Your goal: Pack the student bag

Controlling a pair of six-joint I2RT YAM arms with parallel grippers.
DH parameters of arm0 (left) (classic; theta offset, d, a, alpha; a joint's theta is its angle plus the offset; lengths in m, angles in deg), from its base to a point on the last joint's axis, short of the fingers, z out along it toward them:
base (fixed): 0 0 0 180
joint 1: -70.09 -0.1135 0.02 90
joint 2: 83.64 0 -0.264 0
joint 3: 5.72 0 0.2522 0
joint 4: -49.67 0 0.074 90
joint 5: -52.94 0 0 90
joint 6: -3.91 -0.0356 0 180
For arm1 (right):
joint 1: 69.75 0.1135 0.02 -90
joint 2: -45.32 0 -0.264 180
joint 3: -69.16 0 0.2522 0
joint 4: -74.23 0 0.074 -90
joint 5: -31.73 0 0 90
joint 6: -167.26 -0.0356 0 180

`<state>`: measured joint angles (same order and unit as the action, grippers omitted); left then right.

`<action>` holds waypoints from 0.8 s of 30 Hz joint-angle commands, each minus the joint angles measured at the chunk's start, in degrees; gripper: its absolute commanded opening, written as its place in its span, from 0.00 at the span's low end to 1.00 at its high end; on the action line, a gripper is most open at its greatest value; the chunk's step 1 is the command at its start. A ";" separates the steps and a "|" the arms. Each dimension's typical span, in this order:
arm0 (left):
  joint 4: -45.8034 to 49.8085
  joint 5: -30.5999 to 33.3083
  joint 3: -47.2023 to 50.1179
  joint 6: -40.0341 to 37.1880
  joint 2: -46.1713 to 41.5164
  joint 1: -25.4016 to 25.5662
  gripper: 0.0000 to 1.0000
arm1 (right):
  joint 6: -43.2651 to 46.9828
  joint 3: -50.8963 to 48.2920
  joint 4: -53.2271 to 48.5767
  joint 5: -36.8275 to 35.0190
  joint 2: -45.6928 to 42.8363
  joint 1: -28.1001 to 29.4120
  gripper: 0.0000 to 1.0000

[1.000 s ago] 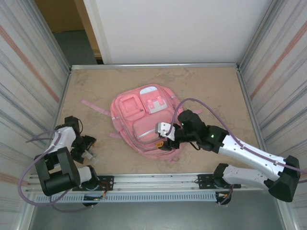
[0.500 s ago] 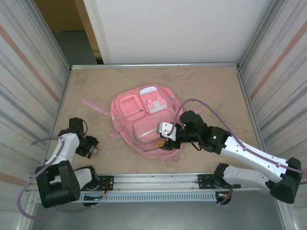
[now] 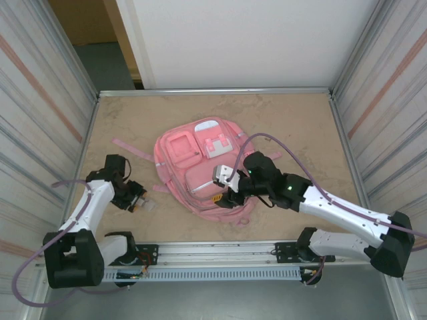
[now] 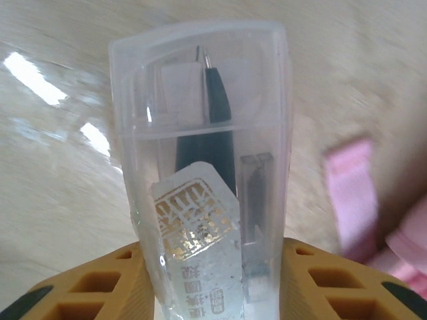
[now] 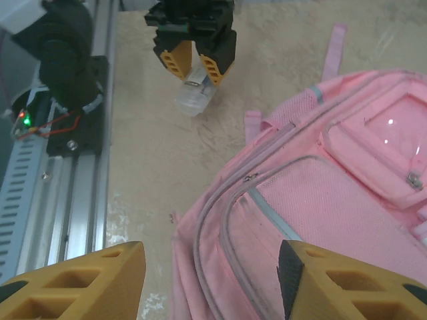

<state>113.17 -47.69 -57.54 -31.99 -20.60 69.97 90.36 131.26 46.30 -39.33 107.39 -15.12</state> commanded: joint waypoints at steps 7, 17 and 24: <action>0.27 1.10 -16.78 6.50 3.51 23.25 0.43 | -51.16 5.85 10.87 9.00 15.55 -4.62 0.56; -7.05 -2.99 -20.00 14.44 8.35 31.87 0.43 | -66.45 5.30 22.12 8.54 23.92 -2.00 0.61; -9.44 -4.42 -18.18 18.08 5.70 31.98 0.42 | -65.00 4.32 18.85 5.33 24.28 -2.94 0.60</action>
<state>105.52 -50.75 -75.99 -17.08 -12.58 101.68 26.65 136.53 65.09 -32.54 131.49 -17.94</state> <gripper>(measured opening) 0.421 0.606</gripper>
